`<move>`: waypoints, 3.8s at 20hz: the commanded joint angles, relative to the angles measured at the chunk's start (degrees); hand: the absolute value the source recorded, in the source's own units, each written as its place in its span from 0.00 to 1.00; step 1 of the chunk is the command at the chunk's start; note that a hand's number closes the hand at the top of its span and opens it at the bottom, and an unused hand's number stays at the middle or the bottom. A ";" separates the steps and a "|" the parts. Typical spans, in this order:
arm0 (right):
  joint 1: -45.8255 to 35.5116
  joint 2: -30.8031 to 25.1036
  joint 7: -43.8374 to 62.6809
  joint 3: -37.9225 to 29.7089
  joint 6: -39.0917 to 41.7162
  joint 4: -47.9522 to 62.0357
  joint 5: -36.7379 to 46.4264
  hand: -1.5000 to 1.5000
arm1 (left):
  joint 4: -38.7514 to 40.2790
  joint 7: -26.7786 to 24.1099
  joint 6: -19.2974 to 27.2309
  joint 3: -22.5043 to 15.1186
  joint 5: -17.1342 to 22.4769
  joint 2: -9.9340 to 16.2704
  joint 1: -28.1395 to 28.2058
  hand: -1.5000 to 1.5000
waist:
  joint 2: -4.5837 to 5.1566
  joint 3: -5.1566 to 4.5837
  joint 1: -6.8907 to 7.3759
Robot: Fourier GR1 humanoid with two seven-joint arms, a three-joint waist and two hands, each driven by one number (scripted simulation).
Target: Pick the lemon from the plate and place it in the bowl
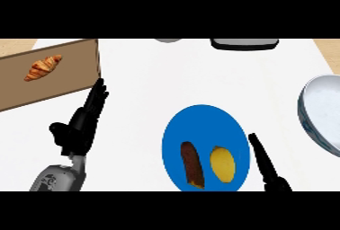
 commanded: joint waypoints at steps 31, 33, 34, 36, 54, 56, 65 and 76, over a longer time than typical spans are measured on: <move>-3.91 3.64 -19.95 -6.11 -9.79 24.63 -11.03 0.00 | -5.07 1.84 -5.51 3.01 -6.25 -6.38 5.34 0.50 | -0.04 0.00 0.38; -1.77 1.62 -21.63 -7.06 -10.31 26.69 -10.45 0.00 | 1.08 0.24 -6.65 6.01 -5.02 -5.70 0.83 0.50 | 0.05 -0.01 -0.01; -3.48 3.78 -14.65 -4.96 -10.04 23.11 -6.86 0.00 | -0.13 -0.28 -5.89 5.52 -6.37 -6.42 1.64 0.50 | 0.01 -0.02 0.09; -6.38 3.96 -14.87 -5.98 -8.77 26.48 -6.73 0.00 | 1.04 0.76 -5.79 6.39 -6.12 -6.92 0.46 0.50 | 0.03 -0.02 0.12; -8.00 5.77 -27.25 -0.27 -7.29 36.59 -4.31 1.00 | 0.69 0.24 -8.30 8.30 -7.66 -7.04 0.12 0.50 | 0.01 -0.01 0.12; -1.53 -5.80 -33.34 0.76 3.07 25.23 -11.97 1.00 | -1.90 2.37 -8.86 8.47 -5.73 -6.54 1.58 0.50 | -0.24 0.02 -0.11; 9.99 -30.82 -64.74 -7.48 18.51 9.54 -30.42 1.00 | -1.35 1.77 -6.51 8.03 -7.35 -7.89 2.51 0.50 | -0.56 0.13 -2.23; 30.57 -39.86 -83.56 -40.79 20.96 -6.49 -48.50 1.00 | -3.52 1.25 -9.33 10.29 -5.56 -4.63 5.49 0.50 | -0.90 -0.10 -3.80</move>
